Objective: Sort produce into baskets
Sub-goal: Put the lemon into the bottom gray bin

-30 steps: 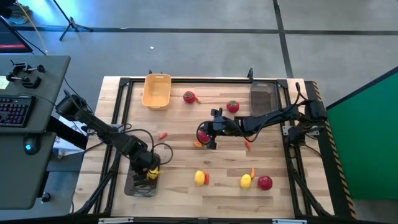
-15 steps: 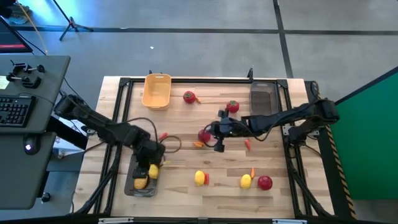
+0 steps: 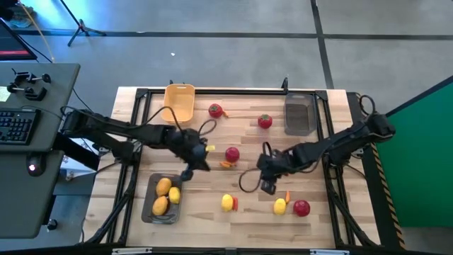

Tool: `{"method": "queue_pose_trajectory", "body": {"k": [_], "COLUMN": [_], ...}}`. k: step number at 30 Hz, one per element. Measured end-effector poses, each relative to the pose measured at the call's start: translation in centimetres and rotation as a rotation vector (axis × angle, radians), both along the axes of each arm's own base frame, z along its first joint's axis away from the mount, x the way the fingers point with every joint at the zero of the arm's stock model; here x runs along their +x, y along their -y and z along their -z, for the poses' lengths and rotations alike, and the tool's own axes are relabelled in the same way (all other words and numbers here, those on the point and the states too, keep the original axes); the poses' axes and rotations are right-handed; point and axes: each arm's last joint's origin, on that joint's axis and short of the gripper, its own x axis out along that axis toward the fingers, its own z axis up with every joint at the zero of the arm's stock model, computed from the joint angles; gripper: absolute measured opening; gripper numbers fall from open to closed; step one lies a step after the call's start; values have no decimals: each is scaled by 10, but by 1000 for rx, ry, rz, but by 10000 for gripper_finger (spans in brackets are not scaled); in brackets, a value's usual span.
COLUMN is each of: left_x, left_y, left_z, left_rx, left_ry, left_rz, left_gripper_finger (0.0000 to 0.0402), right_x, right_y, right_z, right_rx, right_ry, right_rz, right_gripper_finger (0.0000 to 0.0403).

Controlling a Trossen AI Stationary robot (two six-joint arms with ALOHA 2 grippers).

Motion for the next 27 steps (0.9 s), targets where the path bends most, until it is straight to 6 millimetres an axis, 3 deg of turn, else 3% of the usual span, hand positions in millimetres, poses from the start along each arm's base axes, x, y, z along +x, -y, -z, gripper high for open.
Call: {"method": "queue_pose_trajectory", "body": {"k": [5,10,17,27], "left_x": [4,1,-5,-10], "left_y": [-14,-23,-33,-37], "left_z": [7,19,29,40], "left_rx": [-3,-1,1,26], "left_ry": [171,237,204,170], "left_rz": [-49,-82,-122,-165], "left_gripper_finger": [1,1,1,1], "right_x": [-18,-33,-45,-48], "right_y": [-21,-46,-65,-72], "right_z": [4,4,4,4], "right_rx": [4,33,-13,-289], "right_ry": [-108,-148,-120,2], "right_rz": [-78,-354,-640,-1023], "right_gripper_finger": [195,257,271,271]}}
